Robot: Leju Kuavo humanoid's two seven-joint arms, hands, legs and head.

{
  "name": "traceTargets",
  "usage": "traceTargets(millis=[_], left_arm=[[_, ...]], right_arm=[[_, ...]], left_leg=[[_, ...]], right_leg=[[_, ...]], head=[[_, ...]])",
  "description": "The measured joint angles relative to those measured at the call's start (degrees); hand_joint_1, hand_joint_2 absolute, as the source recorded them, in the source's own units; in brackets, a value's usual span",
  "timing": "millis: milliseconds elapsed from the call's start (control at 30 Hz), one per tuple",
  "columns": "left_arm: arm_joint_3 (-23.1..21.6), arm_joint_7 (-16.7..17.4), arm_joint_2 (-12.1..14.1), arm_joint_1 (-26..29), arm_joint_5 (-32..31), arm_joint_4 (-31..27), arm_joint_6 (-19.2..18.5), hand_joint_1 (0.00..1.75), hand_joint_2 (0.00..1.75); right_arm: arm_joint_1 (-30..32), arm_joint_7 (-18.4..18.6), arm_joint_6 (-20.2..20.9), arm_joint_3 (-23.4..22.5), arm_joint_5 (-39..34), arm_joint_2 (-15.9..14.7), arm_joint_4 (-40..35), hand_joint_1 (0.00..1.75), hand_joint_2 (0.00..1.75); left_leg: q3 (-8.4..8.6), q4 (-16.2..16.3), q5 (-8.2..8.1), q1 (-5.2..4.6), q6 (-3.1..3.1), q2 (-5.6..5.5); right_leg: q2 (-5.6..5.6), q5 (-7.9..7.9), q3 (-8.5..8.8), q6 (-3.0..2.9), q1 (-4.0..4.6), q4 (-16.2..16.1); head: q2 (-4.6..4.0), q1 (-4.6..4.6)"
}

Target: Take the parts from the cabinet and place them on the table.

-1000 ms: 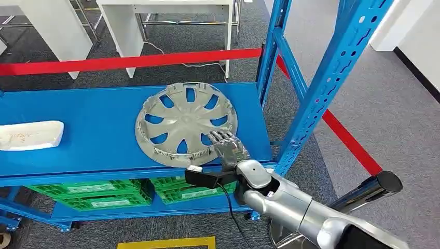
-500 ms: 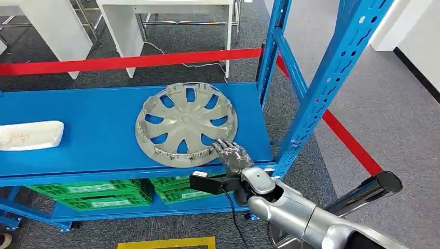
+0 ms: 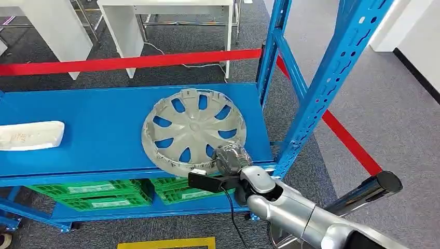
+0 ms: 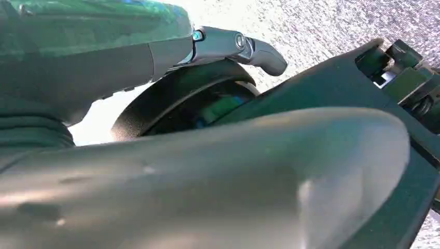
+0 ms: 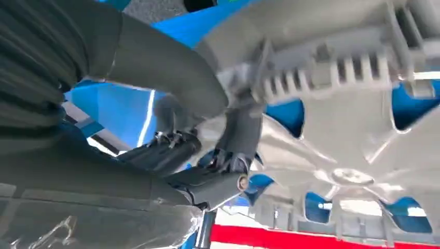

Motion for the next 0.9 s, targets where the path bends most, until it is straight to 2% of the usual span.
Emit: traceTargets(millis=[667,733,800,900], left_arm=[[0.0,0.2,-0.1,0.0,1.0,0.2,0.0,0.0,0.0],[0.0,0.1,-0.1,0.0,1.3,0.2,0.1,0.0,0.0],[0.1,-0.3,-0.1,0.0,2.0,0.3,0.5,0.0,0.0],[0.2,-1.4,-0.1,0.2,3.0,0.3,1.1,0.0,0.0]], right_arm=[[0.5,-1.0,-1.8,0.0,0.9,-0.5,-1.3,1.75,1.75],[1.1,-1.5,-3.7,-0.2,-0.2,-0.6,-1.6,1.75,1.75],[2.6,-3.3,-7.9,-1.4,-4.1,-0.6,-2.6,1.75,1.75],[5.7,-8.7,-14.8,-5.1,-15.6,-0.6,-5.6,1.75,1.75]], left_leg=[[0.12,0.0,-0.04,0.0,0.01,0.0],[0.11,0.0,-0.05,0.0,0.03,0.0],[0.1,0.0,-0.06,0.0,0.05,-0.01],[0.1,0.0,-0.08,0.0,0.07,-0.01]], right_leg=[[0.0,-0.01,0.13,0.01,0.0,0.0],[-0.01,-0.01,0.13,0.01,0.0,0.0],[-0.01,-0.03,0.13,0.04,0.0,0.0],[-0.01,-0.06,0.13,0.07,0.0,0.0]], head=[[0.0,0.0],[0.0,0.02],[0.0,0.0],[0.0,0.0]])
